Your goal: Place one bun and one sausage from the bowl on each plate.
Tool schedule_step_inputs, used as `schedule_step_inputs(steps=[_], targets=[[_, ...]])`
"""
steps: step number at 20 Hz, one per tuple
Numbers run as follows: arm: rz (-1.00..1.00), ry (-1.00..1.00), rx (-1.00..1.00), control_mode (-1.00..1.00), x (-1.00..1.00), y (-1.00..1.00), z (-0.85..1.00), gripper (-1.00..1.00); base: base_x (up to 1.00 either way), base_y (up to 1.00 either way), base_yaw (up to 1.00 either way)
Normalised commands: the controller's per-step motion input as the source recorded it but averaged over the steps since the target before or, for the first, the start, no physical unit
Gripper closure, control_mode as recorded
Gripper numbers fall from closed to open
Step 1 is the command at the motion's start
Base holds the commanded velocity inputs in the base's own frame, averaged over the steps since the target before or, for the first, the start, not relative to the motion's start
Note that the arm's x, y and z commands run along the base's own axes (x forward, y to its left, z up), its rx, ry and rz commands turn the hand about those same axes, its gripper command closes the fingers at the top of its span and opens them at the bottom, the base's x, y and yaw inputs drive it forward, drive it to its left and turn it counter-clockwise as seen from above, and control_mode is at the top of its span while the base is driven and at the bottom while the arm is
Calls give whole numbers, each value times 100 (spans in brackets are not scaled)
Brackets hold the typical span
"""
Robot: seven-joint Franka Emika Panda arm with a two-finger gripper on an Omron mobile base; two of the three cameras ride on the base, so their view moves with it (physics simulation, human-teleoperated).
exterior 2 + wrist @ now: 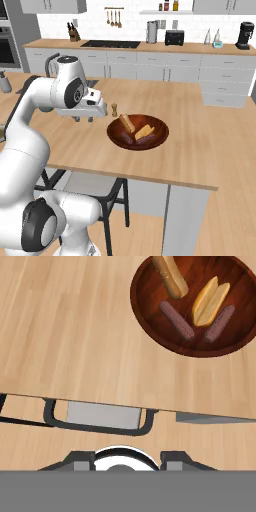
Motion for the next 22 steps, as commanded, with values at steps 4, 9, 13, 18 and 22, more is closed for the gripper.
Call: schedule_step_inputs(steps=[4, 9, 13, 18, 22], targets=[[0, 0, 0, -100, 8, -3, -15, -100, 0, 0, 0], [2, 0, 7, -100, 81, -42, -3, -100, 0, 0, 0], [3, 1, 8, -100, 89, -45, -11, -100, 0, 0, 0], [8, 0, 0, -100, 77, -10, -42, -100, 0, 0, 0], [12, 0, 0, -100, 74, 0, -56, -100, 0, 0, 0]])
